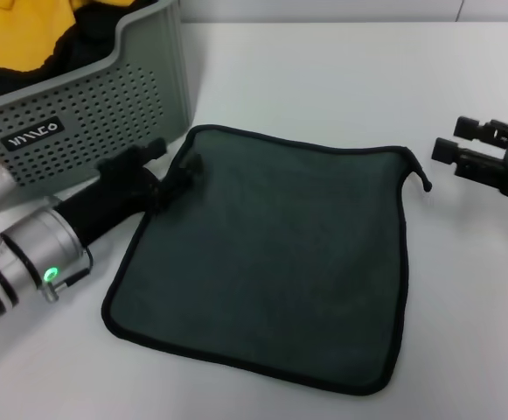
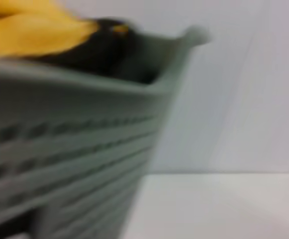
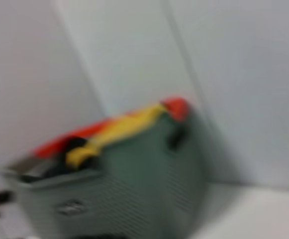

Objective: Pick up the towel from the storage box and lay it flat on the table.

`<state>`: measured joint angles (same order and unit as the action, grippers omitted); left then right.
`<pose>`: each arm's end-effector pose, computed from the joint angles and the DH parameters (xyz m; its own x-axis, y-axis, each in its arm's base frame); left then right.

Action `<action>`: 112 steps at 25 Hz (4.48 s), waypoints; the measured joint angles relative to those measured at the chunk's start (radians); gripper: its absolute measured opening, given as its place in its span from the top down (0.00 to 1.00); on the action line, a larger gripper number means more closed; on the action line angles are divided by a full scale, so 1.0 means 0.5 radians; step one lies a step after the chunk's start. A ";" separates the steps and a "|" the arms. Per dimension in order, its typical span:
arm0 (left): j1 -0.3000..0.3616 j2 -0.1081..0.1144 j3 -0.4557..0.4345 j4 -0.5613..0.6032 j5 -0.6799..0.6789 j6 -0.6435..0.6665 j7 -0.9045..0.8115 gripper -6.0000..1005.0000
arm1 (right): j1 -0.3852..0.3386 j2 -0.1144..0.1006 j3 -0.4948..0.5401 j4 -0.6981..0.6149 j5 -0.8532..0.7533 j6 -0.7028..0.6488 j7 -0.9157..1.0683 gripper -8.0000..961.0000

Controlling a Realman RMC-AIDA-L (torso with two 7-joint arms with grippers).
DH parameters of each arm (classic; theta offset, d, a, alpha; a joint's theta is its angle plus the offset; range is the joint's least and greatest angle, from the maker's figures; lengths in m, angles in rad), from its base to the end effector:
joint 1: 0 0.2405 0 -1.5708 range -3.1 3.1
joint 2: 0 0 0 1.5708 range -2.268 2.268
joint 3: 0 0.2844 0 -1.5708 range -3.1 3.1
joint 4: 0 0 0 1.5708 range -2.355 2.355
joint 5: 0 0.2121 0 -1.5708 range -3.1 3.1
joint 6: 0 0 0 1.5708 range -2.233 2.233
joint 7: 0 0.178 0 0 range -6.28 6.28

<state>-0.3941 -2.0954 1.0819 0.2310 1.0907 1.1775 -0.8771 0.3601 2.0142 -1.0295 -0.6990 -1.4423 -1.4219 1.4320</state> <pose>-0.3288 0.3429 -0.0852 0.6016 0.2905 0.7441 0.7304 -0.5772 -0.3652 0.2745 0.3558 -0.0093 0.6316 -0.3133 -0.7092 -0.5868 -0.7911 -0.1730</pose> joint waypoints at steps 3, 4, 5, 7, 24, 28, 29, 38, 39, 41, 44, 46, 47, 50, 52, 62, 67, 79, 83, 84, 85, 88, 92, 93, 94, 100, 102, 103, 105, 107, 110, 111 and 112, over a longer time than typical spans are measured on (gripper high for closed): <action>0.039 0.015 0.055 0.064 0.133 0.257 -0.017 0.42 | -0.002 -0.018 0.068 -0.018 -0.006 -0.321 -0.100 0.32; 0.050 0.022 0.074 0.100 0.193 0.356 -0.029 0.37 | 0.012 -0.031 0.071 -0.018 -0.024 -0.416 -0.122 0.31; 0.061 0.029 0.086 0.135 0.252 0.461 -0.036 0.33 | 0.034 -0.049 0.072 -0.015 -0.049 -0.520 -0.139 0.31; 0.092 0.040 0.093 0.208 0.321 0.676 -0.030 0.24 | 0.073 -0.075 0.068 -0.017 -0.082 -0.662 -0.155 0.31; 0.040 0.049 0.087 0.400 0.527 1.242 -0.043 0.28 | 0.216 -0.024 0.059 -0.077 -0.393 -0.976 -0.363 0.37; 0.040 0.050 0.080 0.403 0.528 1.249 -0.045 0.33 | 0.216 -0.017 0.059 -0.076 -0.394 -0.970 -0.371 0.37; 0.040 0.052 0.075 0.403 0.528 1.249 -0.044 0.33 | 0.216 -0.014 0.059 -0.076 -0.394 -0.968 -0.374 0.37; 0.041 0.055 0.072 0.405 0.528 1.247 -0.040 0.33 | 0.215 -0.006 0.059 -0.077 -0.398 -0.943 -0.406 0.37; 0.041 0.055 0.072 0.406 0.528 1.247 -0.039 0.33 | 0.215 -0.006 0.059 -0.077 -0.398 -0.942 -0.409 0.37; 0.040 0.056 0.072 0.406 0.528 1.246 -0.038 0.33 | 0.216 -0.006 0.059 -0.077 -0.398 -0.942 -0.413 0.37; 0.038 0.058 0.072 0.406 0.526 1.241 -0.036 0.33 | 0.217 -0.006 0.059 -0.077 -0.398 -0.941 -0.417 0.37; 0.035 0.058 0.073 0.407 0.526 1.240 -0.035 0.33 | 0.219 -0.005 0.059 -0.076 -0.398 -0.940 -0.417 0.37; 0.032 0.058 0.073 0.408 0.526 1.240 -0.035 0.33 | 0.222 -0.004 0.059 -0.073 -0.398 -0.938 -0.418 0.37; 0.030 0.058 0.072 0.409 0.525 1.240 -0.034 0.33 | 0.235 -0.004 0.059 -0.058 -0.399 -0.928 -0.418 0.37; 0.030 0.059 0.060 0.409 0.518 1.237 -0.033 0.33 | 0.237 -0.003 0.059 -0.052 -0.399 -0.918 -0.418 0.37; 0.030 0.059 0.037 0.409 0.526 1.235 -0.044 0.33 | 0.233 -0.001 0.041 -0.050 -0.399 -0.910 -0.419 0.37; 0.032 0.058 0.044 0.409 0.527 1.239 -0.045 0.33 | 0.227 0.000 0.040 -0.050 -0.397 -0.911 -0.419 0.37; 0.034 0.058 0.047 0.427 0.528 1.243 -0.069 0.33 | 0.237 0.006 0.045 -0.006 -0.393 -0.897 -0.419 0.37; 0.031 0.061 0.045 0.428 0.529 1.240 -0.079 0.33 | 0.241 0.005 0.052 -0.001 -0.384 -0.874 -0.417 0.37; 0.030 0.062 0.041 0.429 0.529 1.240 -0.080 0.33 | 0.241 0.005 0.050 -0.001 -0.383 -0.868 -0.417 0.37; 0.030 0.063 0.038 0.429 0.529 1.240 -0.081 0.33 | 0.242 0.004 0.045 -0.001 -0.382 -0.858 -0.418 0.37; 0.029 0.064 0.036 0.431 0.530 1.241 -0.082 0.33 | 0.254 0.004 0.040 0.002 -0.391 -0.838 -0.419 0.37; 0.024 0.065 0.036 0.432 0.531 1.241 -0.083 0.33 | 0.263 0.006 0.040 0.005 -0.392 -0.834 -0.419 0.37; 0.023 0.067 0.036 0.432 0.531 1.242 -0.083 0.33 | 0.263 0.006 0.040 0.005 -0.391 -0.834 -0.419 0.37; 0.021 0.069 0.036 0.433 0.529 1.243 -0.083 0.33 | 0.263 0.006 0.040 0.005 -0.391 -0.834 -0.419 0.37; -0.004 0.084 0.054 0.434 0.531 1.247 -0.129 0.33 | 0.265 0.004 0.041 0.005 -0.392 -0.834 -0.419 0.37; -0.015 0.088 0.053 0.434 0.531 1.247 -0.151 0.33 | 0.267 0.003 0.041 0.005 -0.392 -0.834 -0.419 0.37; -0.019 0.088 0.050 0.434 0.531 1.247 -0.156 0.33 | 0.267 0.000 0.042 0.005 -0.392 -0.834 -0.419 0.37; -0.022 0.089 0.047 0.440 0.531 1.247 -0.159 0.33 | 0.267 -0.002 0.043 0.005 -0.392 -0.834 -0.419 0.37; -0.024 0.089 0.046 0.452 0.531 1.246 -0.160 0.33 | 0.268 -0.003 0.045 0.005 -0.393 -0.833 -0.419 0.37; -0.024 0.089 0.049 0.458 0.531 1.243 -0.162 0.33 | 0.268 -0.003 0.046 0.005 -0.394 -0.833 -0.419 0.37; -0.024 0.089 0.050 0.458 0.531 1.242 -0.162 0.33 | 0.269 -0.003 0.044 0.005 -0.395 -0.832 -0.419 0.37; -0.024 0.089 0.050 0.458 0.531 1.242 -0.162 0.33 | 0.271 -0.003 0.043 0.005 -0.395 -0.832 -0.420 0.37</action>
<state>-0.4063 -2.0509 1.1066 0.4602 1.3562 1.7983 -0.9581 0.4954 2.0125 -1.0081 -0.6964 -1.6398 -1.8377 1.2221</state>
